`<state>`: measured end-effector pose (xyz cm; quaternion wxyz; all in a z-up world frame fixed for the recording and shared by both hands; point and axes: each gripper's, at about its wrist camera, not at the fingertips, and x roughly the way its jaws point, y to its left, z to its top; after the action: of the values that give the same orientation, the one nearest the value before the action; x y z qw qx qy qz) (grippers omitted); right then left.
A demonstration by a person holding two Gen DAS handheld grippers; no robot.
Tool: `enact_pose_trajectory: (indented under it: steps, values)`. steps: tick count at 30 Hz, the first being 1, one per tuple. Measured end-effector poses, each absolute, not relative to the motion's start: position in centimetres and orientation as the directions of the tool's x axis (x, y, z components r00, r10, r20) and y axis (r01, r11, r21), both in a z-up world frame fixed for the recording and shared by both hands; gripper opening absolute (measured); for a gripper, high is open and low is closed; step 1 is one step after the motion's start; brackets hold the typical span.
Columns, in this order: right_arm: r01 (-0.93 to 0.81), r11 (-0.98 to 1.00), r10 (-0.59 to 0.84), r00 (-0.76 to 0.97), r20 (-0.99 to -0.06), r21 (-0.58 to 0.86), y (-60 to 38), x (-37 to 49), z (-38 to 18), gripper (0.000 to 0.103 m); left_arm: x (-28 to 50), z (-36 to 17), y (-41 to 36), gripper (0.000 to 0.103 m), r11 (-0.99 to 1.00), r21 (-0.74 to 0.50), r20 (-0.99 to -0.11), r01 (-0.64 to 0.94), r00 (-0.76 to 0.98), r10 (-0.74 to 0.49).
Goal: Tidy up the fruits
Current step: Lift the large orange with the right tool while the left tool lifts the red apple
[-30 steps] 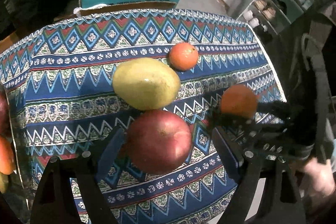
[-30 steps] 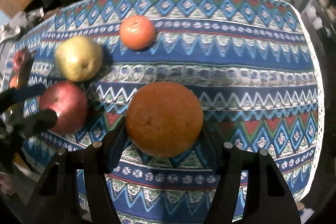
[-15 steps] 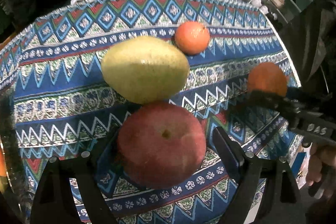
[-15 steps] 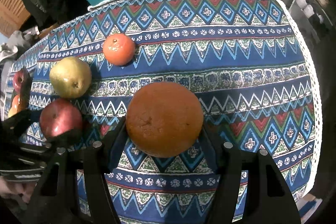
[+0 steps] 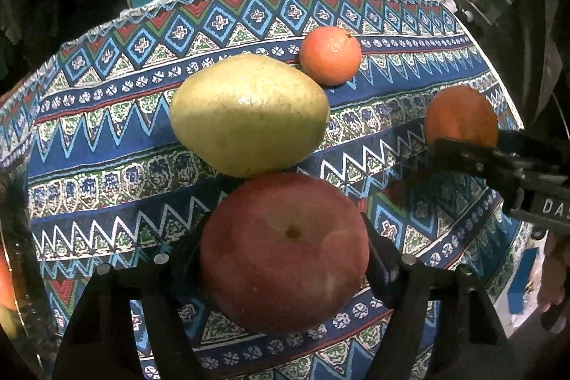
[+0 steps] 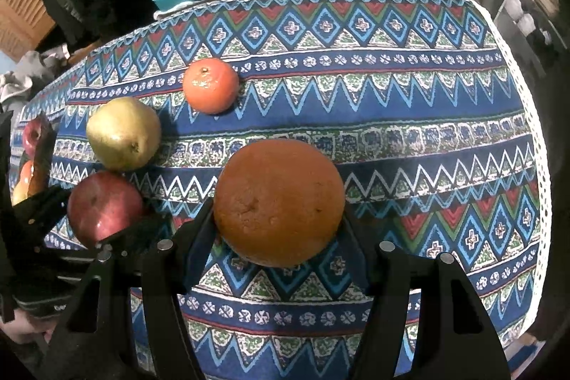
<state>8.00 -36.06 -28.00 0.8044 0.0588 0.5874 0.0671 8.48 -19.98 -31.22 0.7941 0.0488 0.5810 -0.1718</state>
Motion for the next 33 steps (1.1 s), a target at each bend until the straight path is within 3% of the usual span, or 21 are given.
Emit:
enact_pose_trajectory:
  steps: [13,33]
  values:
    - [-0.041,0.983,0.182,0.394,-0.901,0.18,-36.5,7.7,-24.9,0.065,8.1,-27.3,-17.9,0.076,0.944,-0.134,-0.907,0.303,0.347,-0.24]
    - [-0.135,0.98,0.201,0.601,-0.774,0.149,-33.9,5.7,-14.6,0.064,6.7,-18.5,-15.4,0.076,0.947,-0.158,-0.806,0.279,0.518,-0.287]
